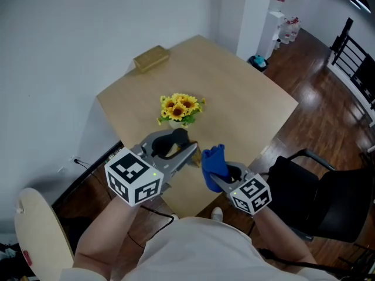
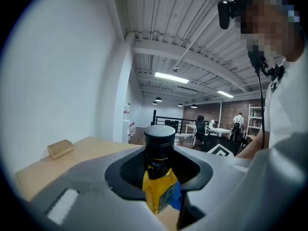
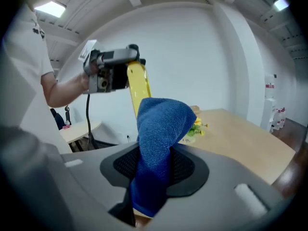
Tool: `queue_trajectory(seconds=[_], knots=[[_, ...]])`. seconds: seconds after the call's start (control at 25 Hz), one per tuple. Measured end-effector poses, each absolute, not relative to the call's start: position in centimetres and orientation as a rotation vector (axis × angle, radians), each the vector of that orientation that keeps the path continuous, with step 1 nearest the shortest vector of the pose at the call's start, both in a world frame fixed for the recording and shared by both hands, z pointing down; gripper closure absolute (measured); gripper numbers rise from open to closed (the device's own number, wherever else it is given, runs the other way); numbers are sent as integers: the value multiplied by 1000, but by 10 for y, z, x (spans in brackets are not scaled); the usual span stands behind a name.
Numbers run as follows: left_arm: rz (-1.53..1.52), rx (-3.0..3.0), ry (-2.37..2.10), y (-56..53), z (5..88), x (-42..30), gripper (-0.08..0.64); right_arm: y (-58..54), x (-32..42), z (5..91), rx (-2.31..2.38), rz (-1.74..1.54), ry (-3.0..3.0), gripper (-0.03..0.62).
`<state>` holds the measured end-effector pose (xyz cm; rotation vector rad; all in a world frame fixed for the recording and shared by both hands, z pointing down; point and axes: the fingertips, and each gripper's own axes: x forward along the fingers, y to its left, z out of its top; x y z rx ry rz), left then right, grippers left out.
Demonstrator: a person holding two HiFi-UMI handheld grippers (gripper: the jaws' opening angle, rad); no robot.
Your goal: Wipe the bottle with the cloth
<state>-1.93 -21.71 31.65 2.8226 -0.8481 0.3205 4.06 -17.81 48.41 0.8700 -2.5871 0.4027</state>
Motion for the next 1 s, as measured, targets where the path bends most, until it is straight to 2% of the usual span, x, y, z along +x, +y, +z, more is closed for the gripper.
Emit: queue_trajectory(seconds=[0.12,0.44,0.64,0.88,1.0], knots=[[324,2811,-895,-223,315,-20,407,-173,50,488,861,406,-2549,440],[376,2741,-982,-235,337,-21,407,-130,2,370,661,18,-2753,439],[341,2739,-967,-231,329,-12,407,-144,-8,410,656,105,-2723,439],[289,2755,-985,-227,312,-18,407,-147,21,493,620,194,-2537,439],[312,2770,-1020,-229,312,-23,407,-152,42,506,652,223,-2486,439]])
